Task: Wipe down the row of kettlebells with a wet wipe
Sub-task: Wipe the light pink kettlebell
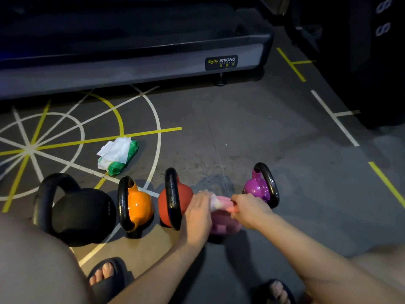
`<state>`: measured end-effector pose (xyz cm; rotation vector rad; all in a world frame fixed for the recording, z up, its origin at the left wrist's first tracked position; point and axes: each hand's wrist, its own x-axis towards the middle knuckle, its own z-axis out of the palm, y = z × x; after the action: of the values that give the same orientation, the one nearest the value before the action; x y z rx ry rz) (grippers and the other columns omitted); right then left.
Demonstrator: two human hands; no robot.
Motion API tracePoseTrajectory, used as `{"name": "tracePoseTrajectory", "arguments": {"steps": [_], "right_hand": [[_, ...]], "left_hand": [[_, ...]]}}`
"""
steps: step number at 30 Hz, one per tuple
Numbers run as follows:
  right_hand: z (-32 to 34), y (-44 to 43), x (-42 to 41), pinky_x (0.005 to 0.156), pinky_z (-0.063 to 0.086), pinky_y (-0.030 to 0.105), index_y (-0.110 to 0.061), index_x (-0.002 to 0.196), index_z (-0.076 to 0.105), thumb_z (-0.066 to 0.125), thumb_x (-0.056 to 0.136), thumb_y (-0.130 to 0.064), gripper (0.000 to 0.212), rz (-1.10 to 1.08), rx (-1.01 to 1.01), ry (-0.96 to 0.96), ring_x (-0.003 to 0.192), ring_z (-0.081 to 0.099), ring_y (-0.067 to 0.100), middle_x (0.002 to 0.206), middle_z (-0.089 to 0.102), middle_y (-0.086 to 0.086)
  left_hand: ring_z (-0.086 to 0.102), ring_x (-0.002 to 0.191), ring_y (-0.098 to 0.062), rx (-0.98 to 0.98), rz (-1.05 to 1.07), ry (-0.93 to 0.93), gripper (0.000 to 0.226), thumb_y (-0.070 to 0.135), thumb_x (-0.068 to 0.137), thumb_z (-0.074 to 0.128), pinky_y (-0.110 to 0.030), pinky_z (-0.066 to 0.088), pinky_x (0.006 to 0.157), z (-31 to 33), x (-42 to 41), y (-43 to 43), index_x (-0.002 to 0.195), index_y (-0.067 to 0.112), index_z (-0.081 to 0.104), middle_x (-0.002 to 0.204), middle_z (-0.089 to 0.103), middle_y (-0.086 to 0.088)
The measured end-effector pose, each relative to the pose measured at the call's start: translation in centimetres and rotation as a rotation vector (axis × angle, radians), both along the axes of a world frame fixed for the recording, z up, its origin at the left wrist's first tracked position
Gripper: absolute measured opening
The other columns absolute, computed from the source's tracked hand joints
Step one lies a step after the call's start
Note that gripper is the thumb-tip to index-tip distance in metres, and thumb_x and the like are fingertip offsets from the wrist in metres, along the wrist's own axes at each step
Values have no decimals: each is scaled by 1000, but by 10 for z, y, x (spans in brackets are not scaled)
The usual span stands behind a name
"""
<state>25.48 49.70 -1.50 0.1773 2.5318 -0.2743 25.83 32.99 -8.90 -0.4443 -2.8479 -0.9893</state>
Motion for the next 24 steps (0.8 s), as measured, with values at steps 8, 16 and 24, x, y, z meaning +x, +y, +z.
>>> {"name": "tracePoseTrajectory", "arguments": {"steps": [8, 16, 24], "right_hand": [[7, 8, 16, 84, 49, 34, -21, 117, 63, 58, 94, -37, 29, -83, 150, -5, 110, 65, 30, 118, 67, 5], [7, 4, 6, 86, 53, 35, -15, 117, 66, 71, 85, -25, 34, -57, 163, -63, 107, 67, 31, 116, 68, 7], [8, 7, 3, 83, 52, 33, -15, 115, 64, 72, 85, -27, 33, -56, 143, -86, 105, 67, 30, 113, 68, 6]], "left_hand": [[61, 126, -17, 70, -125, 84, 36, 29, 101, 50, -24, 36, 113, -10, -5, 26, 125, 13, 73, 131, 68, -3], [50, 138, -22, 416, 257, -340, 47, 20, 105, 48, -24, 36, 113, -17, 25, 34, 150, 6, 46, 147, 55, -13], [40, 144, -18, 371, -48, -25, 37, 8, 105, 45, -20, 25, 120, -33, 9, 26, 140, 3, 56, 149, 51, -5]]}}
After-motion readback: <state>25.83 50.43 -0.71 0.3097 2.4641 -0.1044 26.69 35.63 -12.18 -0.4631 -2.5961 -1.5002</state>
